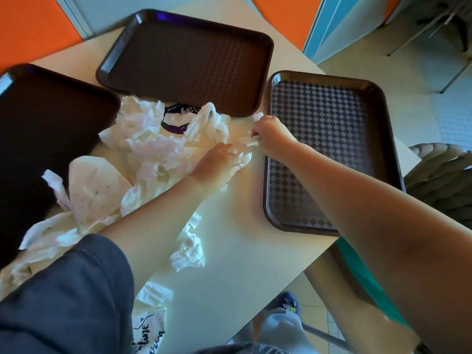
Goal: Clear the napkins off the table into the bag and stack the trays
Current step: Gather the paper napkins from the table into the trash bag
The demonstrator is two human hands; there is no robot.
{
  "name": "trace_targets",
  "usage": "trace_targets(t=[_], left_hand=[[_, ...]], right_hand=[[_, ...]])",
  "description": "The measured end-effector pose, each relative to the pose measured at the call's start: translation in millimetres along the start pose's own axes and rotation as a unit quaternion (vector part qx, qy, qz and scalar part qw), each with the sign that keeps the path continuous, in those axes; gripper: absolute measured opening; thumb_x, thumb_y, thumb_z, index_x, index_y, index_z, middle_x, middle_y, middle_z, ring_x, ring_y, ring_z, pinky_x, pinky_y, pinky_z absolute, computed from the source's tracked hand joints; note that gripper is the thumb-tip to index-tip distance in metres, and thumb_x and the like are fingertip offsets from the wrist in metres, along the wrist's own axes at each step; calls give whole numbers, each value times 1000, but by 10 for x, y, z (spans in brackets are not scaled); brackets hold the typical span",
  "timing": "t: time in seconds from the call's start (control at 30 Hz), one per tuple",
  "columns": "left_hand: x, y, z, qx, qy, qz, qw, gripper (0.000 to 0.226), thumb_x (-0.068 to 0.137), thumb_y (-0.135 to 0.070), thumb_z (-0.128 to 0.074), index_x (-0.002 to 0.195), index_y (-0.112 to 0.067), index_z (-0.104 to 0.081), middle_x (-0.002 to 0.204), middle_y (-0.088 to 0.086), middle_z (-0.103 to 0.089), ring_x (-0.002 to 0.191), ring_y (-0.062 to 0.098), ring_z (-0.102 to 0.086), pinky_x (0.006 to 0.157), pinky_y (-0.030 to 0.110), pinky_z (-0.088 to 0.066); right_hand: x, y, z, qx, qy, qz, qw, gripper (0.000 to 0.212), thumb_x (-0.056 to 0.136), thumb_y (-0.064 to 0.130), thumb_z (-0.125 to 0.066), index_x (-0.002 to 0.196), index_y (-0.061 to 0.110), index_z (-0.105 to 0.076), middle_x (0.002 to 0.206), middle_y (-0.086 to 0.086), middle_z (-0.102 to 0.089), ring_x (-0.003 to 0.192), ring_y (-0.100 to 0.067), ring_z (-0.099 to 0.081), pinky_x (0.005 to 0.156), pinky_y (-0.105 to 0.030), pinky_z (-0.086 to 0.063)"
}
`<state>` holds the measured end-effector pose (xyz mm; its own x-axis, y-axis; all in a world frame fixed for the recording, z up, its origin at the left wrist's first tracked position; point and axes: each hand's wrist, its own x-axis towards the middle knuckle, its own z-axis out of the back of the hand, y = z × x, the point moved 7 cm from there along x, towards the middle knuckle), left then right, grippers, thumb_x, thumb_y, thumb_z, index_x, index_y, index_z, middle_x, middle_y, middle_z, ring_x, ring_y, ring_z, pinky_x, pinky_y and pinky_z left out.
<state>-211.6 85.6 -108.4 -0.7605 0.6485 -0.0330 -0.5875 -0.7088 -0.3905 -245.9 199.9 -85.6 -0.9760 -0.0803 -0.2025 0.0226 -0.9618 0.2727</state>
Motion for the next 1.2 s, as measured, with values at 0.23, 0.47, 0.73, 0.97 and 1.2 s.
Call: trace_targets(t=[0.23, 0.47, 0.73, 0.97, 1.2], left_hand=[[38, -133, 310, -41, -89, 23, 995, 15, 88, -11, -60, 89, 3, -66, 90, 19, -64, 91, 32, -55, 76, 34, -42], [124, -743, 517, -61, -171, 6, 983, 16, 87, -16, -63, 100, -6, -60, 93, 18, -67, 84, 34, -63, 71, 34, -50], [295, -1857, 274, -92, -116, -58, 987, 23, 91, -23, -57, 91, -3, -68, 93, 13, -66, 91, 26, -58, 79, 37, -48], [458, -2862, -186, -25, -102, -174, 979, 17, 85, -1, -62, 101, 2, -67, 95, 17, -62, 87, 29, -59, 71, 37, -51], [575, -3702, -838, -97, -35, -211, 972, 18, 89, -13, -60, 101, -3, -67, 96, 15, -63, 94, 27, -58, 83, 41, -48]], right_hand=[[-240, -206, 595, 72, -109, -20, 991, 28, 86, -3, -43, 105, 3, -63, 113, -17, -56, 108, -30, -50, 83, -30, -42], [-669, -600, 925, 66, -147, -31, 986, 29, 86, -3, -50, 110, 6, -62, 117, -14, -57, 107, -27, -51, 86, -33, -46], [-1425, -1439, 1044, 96, -167, -52, 980, 21, 83, 5, -55, 100, 11, -65, 109, -8, -60, 102, -24, -50, 79, -28, -43], [-2277, -2384, 881, 142, -153, -125, 970, 18, 81, 13, -56, 96, 10, -64, 104, -14, -64, 95, -31, -57, 73, -27, -39], [-3154, -3299, 398, 208, -124, -233, 942, 20, 80, 10, -52, 96, 12, -63, 98, -9, -66, 87, -24, -58, 70, -25, -43]])
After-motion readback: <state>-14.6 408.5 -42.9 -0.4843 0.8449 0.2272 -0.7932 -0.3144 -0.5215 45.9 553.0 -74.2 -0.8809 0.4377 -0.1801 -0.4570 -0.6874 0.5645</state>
